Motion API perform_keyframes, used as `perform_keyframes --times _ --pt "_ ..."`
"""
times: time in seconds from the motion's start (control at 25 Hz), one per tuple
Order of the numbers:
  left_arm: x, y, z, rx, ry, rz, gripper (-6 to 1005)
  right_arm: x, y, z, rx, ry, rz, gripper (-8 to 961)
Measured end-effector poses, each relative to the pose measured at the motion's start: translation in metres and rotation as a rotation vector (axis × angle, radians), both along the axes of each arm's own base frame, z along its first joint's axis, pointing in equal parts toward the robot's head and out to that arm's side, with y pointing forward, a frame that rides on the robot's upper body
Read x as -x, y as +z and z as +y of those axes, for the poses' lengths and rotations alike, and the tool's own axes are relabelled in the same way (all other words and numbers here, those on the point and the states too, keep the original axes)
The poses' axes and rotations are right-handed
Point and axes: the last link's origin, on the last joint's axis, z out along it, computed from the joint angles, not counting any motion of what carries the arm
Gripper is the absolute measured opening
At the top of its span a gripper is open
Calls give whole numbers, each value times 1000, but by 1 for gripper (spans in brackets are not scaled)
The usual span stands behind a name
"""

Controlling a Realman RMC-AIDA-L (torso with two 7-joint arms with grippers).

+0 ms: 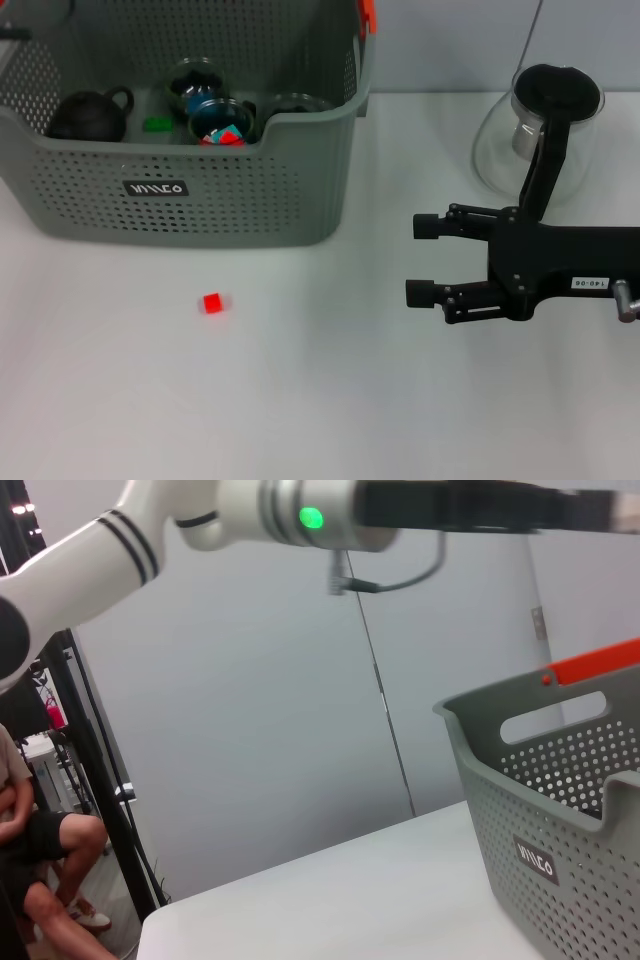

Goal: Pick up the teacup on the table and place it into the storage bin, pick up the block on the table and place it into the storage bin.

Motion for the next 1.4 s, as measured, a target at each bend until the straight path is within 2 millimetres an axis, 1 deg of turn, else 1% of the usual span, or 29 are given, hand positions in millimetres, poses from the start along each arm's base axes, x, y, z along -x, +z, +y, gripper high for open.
perform_keyframes --times 0.12,0.2,0.28,0.48,0.64,0.72,0.8,0.84,0.88,0.92,0.96,1.0,1.04,1.12,1.24,1.32,1.4 --pt "12 -5 24 -23 88 22 409 1 0 0 4 3 0 946" --pt "18 -10 35 -36 138 41 410 1 0 0 4 3 0 946" --pt "24 -15 43 -57 178 70 445 1 0 0 4 4 1 946" --pt "25 -23 49 -84 195 121 542 1 0 0 4 4 1 946" --pt "24 -18 46 -96 195 102 631 1 0 0 4 2 -1 946" --pt "19 -12 37 -82 170 69 675 1 1 1 1 1 -3 946" --pt "12 -8 19 -43 102 37 720 0 2 1 -1 -1 -5 946" --pt "5 -6 3 -14 27 18 742 0 2 1 0 -3 -4 946" --pt "-2 -5 -22 38 -90 7 783 0 3 2 0 -7 -4 946" --pt "-3 -6 -37 62 -150 8 824 -1 3 2 0 -10 -3 946" --pt "-3 -6 -37 62 -150 8 865 -1 3 2 -1 -14 -3 946" --pt "-2 -11 -71 123 -263 33 906 -1 4 3 -3 -16 -2 945" --pt "-2 -11 -72 124 -266 35 947 -1 4 3 -5 -18 -2 945" --pt "1 -17 -93 163 -311 70 950 -1 4 4 -7 -21 -2 945" --pt "12 -32 -110 223 -332 131 952 -1 3 5 -8 -25 -1 945" --pt "21 -45 -115 264 -324 192 951 0 2 5 -9 -30 -1 945" --pt "30 -59 -114 297 -297 258 951 0 2 6 -9 -35 0 945"
